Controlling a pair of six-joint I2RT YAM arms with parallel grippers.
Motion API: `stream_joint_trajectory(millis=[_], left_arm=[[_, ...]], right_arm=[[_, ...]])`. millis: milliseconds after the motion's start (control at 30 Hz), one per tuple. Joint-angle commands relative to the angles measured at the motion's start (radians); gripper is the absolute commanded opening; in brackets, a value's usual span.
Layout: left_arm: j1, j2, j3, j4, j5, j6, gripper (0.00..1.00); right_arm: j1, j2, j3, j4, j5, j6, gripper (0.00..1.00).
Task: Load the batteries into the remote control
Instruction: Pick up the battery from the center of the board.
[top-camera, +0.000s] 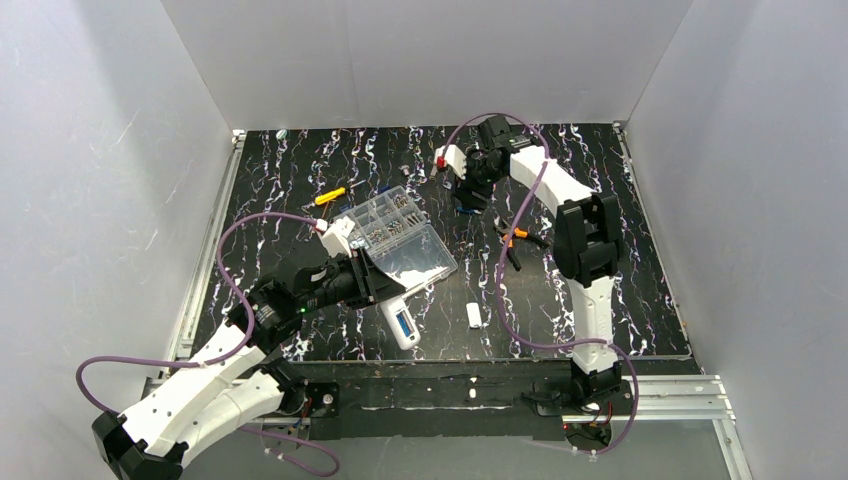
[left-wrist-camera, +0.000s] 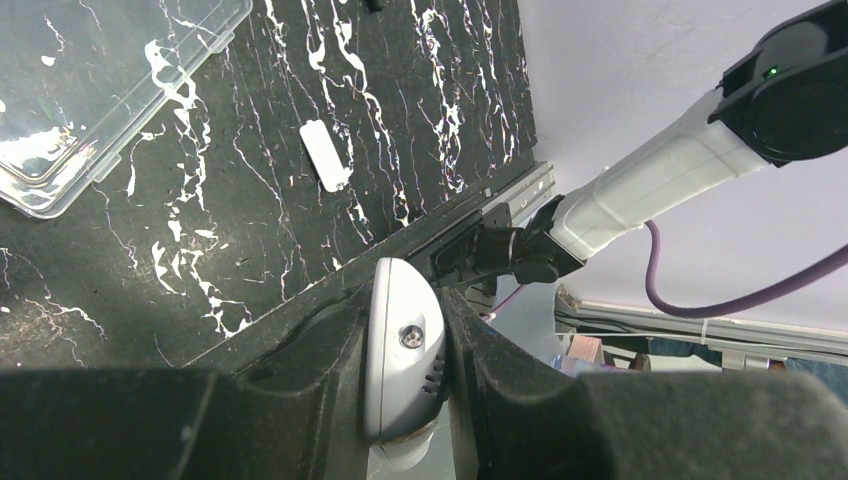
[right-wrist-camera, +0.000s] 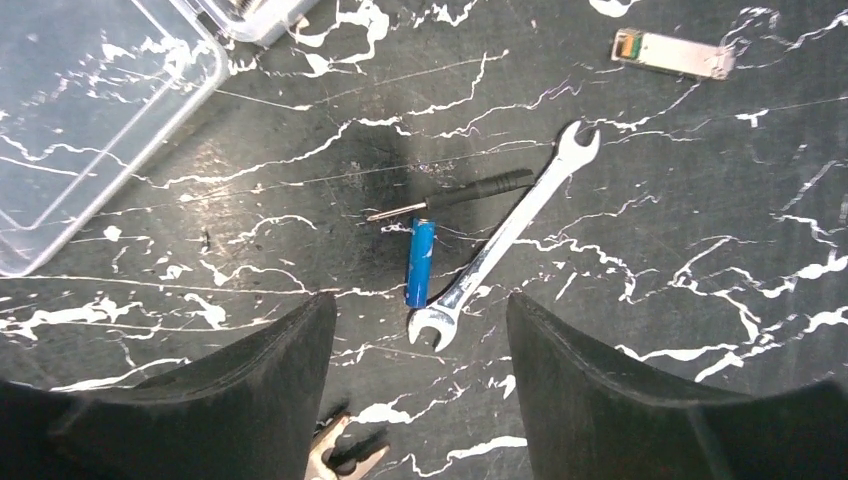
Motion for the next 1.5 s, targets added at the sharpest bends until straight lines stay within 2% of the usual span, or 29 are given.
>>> stream_joint_trajectory(millis=[0, 500, 567, 733, 1000, 1133, 1267, 1467], left_arm=[[0.006, -0.015, 0.045, 0.004, 0.014, 0.011, 0.00], [0.008, -0.008, 0.047, -0.007, -0.001, 0.021, 0.00], [0.007, -0.008, 0.047, -0.008, 0.000, 0.023, 0.00], [0.008, -0.012, 0.050, -0.020, -0.004, 0.031, 0.00], [0.007, -0.019, 0.050, -0.028, -0.014, 0.040, 0.00], [0.008, -0.019, 0.051, -0.025, -0.015, 0.040, 0.00], [0.007, -0.016, 0.052, -0.020, -0.013, 0.040, 0.00], [0.007, -0.021, 0.049, -0.012, -0.011, 0.040, 0.00]], right_arm=[[-0.003, 0.075, 0.052, -0.041, 0.027, -0.019, 0.69], [0.000, 0.155, 0.038, -0.058, 0.058, -0.060, 0.57], [0.002, 0.157, 0.032, -0.060, 0.065, -0.070, 0.51], [0.002, 0.157, 0.025, -0.063, 0.065, -0.082, 0.22], [0.003, 0.124, -0.009, -0.064, 0.043, -0.101, 0.03], [0.003, 0.076, -0.043, -0.039, 0.009, -0.086, 0.01], [-0.015, 0.012, -0.037, -0.003, -0.097, -0.029, 0.01], [-0.025, -0.095, -0.034, 0.012, -0.095, 0.015, 0.01]])
